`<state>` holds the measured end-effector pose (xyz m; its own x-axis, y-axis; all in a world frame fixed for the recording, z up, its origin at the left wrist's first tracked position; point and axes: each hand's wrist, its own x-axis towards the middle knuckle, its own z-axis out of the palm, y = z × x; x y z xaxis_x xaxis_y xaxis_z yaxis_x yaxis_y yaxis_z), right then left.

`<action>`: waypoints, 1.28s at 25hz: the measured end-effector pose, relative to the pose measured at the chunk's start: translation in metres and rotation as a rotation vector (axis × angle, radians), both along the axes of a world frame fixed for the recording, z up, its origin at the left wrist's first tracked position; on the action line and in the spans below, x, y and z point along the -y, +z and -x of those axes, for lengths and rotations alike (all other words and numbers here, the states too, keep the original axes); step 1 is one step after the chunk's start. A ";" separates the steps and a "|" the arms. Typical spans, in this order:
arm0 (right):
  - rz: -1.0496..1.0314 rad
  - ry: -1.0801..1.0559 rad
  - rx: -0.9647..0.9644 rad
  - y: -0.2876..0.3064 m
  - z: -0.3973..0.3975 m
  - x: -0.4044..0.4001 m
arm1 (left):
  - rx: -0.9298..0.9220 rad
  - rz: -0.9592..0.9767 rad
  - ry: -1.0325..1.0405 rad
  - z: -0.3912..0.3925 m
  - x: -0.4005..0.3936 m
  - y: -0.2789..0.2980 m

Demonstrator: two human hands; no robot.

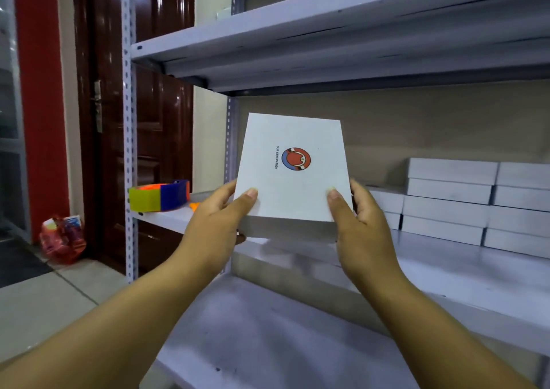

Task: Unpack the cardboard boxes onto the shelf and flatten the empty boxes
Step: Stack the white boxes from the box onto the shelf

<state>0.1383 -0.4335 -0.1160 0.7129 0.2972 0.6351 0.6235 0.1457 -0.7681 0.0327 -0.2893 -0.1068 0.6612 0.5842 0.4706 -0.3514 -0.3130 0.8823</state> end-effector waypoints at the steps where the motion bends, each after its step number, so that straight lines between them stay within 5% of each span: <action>1: 0.004 -0.026 -0.003 0.003 -0.005 0.005 | -0.007 0.018 -0.025 -0.007 0.005 0.002; 17: 0.076 -0.048 -0.195 0.041 -0.100 0.055 | -0.080 0.030 -0.132 -0.146 0.034 0.025; 26: 0.316 -0.381 0.031 0.042 -0.171 0.044 | -0.041 -0.055 -0.062 -0.224 0.019 0.026; 32: 0.410 -0.696 0.460 0.032 -0.192 0.040 | 0.029 -0.082 0.072 -0.268 0.026 0.020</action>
<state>0.3298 -0.4736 -0.0836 0.5189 0.1609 0.8396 0.7246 -0.6039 -0.3321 0.3009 -0.3150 -0.0870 0.6040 0.5888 0.5371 -0.3506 -0.4089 0.8425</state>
